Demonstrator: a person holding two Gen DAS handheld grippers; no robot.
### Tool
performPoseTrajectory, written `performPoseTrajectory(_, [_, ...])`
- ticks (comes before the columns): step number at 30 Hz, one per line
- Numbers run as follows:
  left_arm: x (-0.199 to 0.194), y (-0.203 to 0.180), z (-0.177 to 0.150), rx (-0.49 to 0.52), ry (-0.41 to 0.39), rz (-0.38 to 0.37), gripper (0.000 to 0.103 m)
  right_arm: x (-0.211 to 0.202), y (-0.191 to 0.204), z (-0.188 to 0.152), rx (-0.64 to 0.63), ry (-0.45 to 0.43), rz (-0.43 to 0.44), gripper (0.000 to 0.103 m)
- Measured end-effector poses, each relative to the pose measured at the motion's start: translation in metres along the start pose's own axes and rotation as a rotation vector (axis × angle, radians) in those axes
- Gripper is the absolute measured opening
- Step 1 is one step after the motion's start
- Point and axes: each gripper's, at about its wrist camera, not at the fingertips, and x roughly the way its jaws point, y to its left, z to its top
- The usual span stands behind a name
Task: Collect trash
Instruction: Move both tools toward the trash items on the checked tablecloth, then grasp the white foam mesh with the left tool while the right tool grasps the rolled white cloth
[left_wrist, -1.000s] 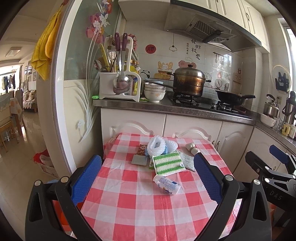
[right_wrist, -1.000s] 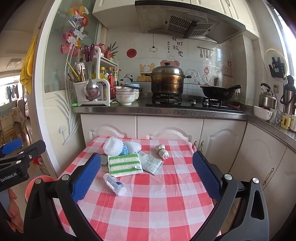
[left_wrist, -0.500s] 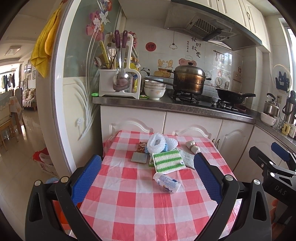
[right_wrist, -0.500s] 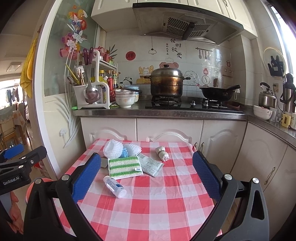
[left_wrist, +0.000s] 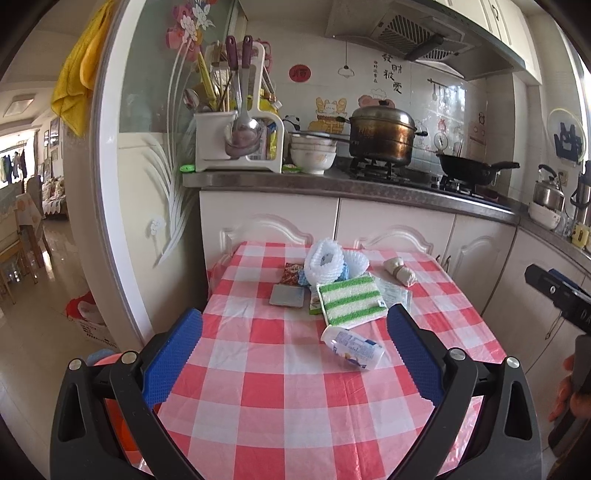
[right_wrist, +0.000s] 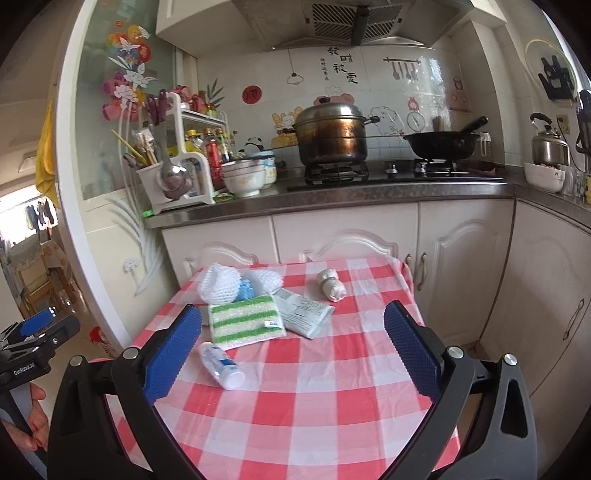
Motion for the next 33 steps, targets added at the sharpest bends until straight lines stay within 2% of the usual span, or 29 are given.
performPoseTrajectory(2, [0.013,0.002,0.000,-0.009,0.023,-0.022,0.098,0.006,-0.008,-0.001,-0.007,-0.004,-0.020,0.100])
performPoseTrajectory(5, [0.031,0.006,0.001,-0.027,0.015,-0.052,0.098,0.018,-0.019,-0.004,0.000,0.002,-0.028,0.100])
performPoseTrajectory(10, [0.072,0.000,0.013,-0.010,0.002,-0.109,0.098,0.053,-0.042,-0.004,0.072,0.066,0.003,0.100])
performPoseTrajectory(13, [0.107,-0.008,0.018,0.024,0.023,-0.145,0.098,0.079,-0.055,-0.002,0.095,0.102,0.019,0.100])
performPoseTrajectory(20, [0.188,-0.022,0.016,0.100,0.150,-0.168,0.098,0.168,-0.082,0.007,0.157,0.224,0.078,0.100])
performPoseTrajectory(26, [0.234,-0.030,0.023,0.147,0.173,-0.165,0.098,0.248,-0.094,0.015,0.183,0.314,0.123,0.100])
performPoseTrajectory(33, [0.279,-0.029,0.027,0.156,0.208,-0.161,0.098,0.331,-0.103,0.013,0.149,0.391,0.102,0.100])
